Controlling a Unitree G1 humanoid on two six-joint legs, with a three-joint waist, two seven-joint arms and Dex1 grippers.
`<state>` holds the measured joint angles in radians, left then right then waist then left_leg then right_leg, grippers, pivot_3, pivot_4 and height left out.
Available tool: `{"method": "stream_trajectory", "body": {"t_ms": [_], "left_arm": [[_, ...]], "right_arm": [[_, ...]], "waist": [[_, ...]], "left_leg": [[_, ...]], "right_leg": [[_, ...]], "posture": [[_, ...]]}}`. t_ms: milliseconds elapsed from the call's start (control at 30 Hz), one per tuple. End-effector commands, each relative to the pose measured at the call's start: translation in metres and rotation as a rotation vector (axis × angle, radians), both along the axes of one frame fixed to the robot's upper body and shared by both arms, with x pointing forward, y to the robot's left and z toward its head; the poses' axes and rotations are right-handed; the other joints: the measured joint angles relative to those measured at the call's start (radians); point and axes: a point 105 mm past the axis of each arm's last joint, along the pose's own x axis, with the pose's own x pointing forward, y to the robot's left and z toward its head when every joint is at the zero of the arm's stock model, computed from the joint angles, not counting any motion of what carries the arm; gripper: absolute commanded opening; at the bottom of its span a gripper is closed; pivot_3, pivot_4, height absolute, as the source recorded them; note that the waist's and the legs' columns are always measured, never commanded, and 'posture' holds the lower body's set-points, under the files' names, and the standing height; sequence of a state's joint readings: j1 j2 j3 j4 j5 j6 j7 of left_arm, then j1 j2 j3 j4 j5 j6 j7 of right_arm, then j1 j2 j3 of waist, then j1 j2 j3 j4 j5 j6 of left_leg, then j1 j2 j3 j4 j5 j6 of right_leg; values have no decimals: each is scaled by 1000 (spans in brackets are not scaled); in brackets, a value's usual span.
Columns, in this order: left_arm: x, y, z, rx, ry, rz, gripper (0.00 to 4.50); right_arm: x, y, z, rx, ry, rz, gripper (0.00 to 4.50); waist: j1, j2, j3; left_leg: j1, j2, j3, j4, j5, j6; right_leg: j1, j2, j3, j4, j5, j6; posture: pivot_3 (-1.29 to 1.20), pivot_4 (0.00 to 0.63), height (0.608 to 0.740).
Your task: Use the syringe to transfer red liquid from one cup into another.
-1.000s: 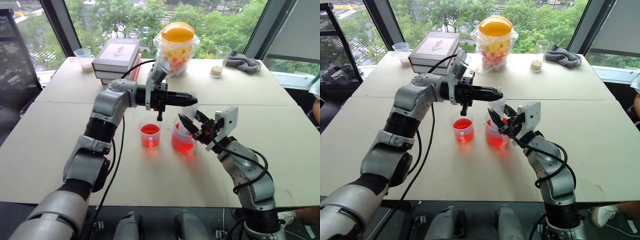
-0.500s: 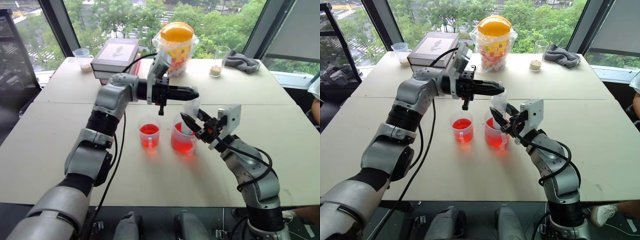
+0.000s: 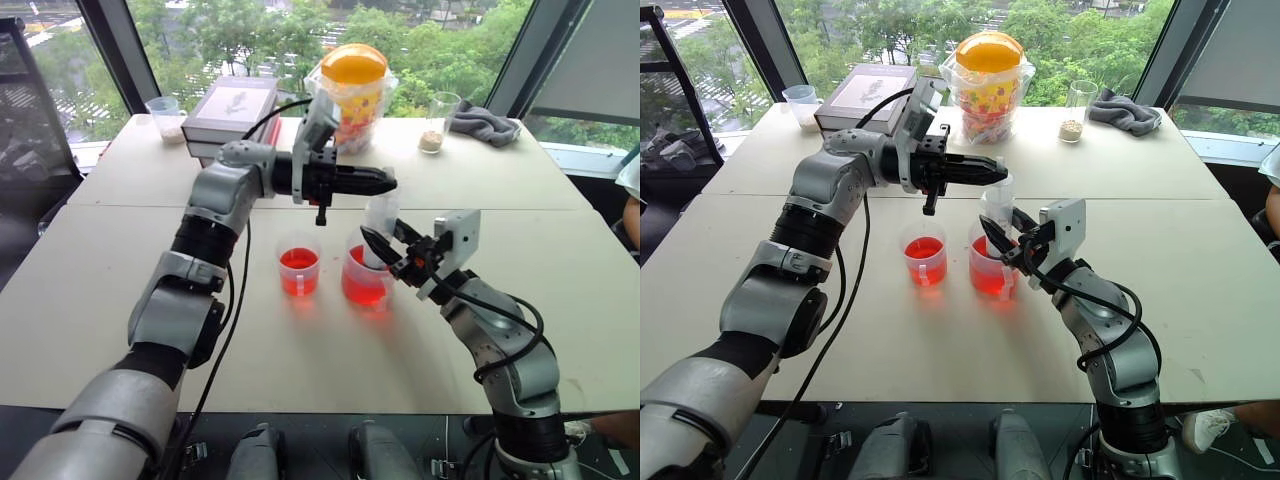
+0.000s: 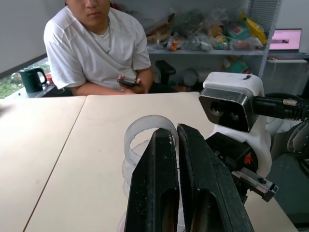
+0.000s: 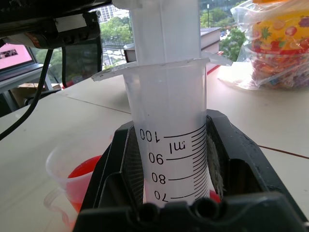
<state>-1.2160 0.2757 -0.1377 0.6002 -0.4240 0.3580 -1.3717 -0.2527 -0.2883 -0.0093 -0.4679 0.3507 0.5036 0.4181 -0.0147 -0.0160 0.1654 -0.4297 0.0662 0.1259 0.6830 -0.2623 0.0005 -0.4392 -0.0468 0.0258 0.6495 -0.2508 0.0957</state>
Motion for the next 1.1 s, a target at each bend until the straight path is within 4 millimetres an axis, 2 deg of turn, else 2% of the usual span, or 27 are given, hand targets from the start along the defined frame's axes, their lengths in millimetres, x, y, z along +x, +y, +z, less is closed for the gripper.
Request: {"method": "stream_trajectory", "body": {"t_ms": [33,100,200,333,433,600,800,1000,1100], "left_arm": [[-2,14,42,-90,-127,37,73],[-3,14,37,-76,-114,30,73],[-2,15,34,-70,-97,30,944],[-3,17,33,-69,-90,31,2777],[-4,21,31,-68,-86,36,4341],[-11,40,24,-49,-58,43,4439],[-8,73,13,-26,-20,163,4439],[3,107,10,-11,-26,336,4439],[13,131,15,-14,-54,453,4439]], "right_arm": [[-8,13,-3,-14,14,69,1381],[-7,13,4,-8,-6,70,1381],[-7,13,12,-7,-27,71,1381],[-6,12,20,-14,-51,70,1381],[-5,10,25,-20,-62,68,1381],[-3,6,32,-28,-77,60,1381],[1,-1,45,-15,-99,49,1381],[-1,11,90,27,-168,131,1381],[-2,35,116,89,-183,266,1381]], "waist": [[0,0,0],[-2,0,0],[-3,0,0],[-1,0,0],[1,0,0],[-4,0,0],[-3,0,0],[-2,0,0],[-5,0,0]], "left_leg": [[0,0,0,0,0,0],[0,0,0,0,0,0],[0,0,0,0,0,0],[0,0,0,0,0,0],[0,0,0,0,0,0],[0,0,0,0,0,0],[0,1,0,0,0,0],[0,1,1,0,0,0],[0,1,1,0,0,0]], "right_leg": [[0,0,0,0,0,0],[0,0,0,0,0,0],[0,0,0,0,0,0],[0,0,0,0,0,0],[0,0,0,0,0,0],[0,0,0,0,0,0],[0,0,0,1,0,0],[0,0,0,1,0,0],[-1,0,0,1,0,0]], "posture": [[0,150,740],[0,150,740],[0,150,740],[0,150,740],[0,150,740],[0,150,740],[0,150,740],[0,150,740],[0,150,740]]}}
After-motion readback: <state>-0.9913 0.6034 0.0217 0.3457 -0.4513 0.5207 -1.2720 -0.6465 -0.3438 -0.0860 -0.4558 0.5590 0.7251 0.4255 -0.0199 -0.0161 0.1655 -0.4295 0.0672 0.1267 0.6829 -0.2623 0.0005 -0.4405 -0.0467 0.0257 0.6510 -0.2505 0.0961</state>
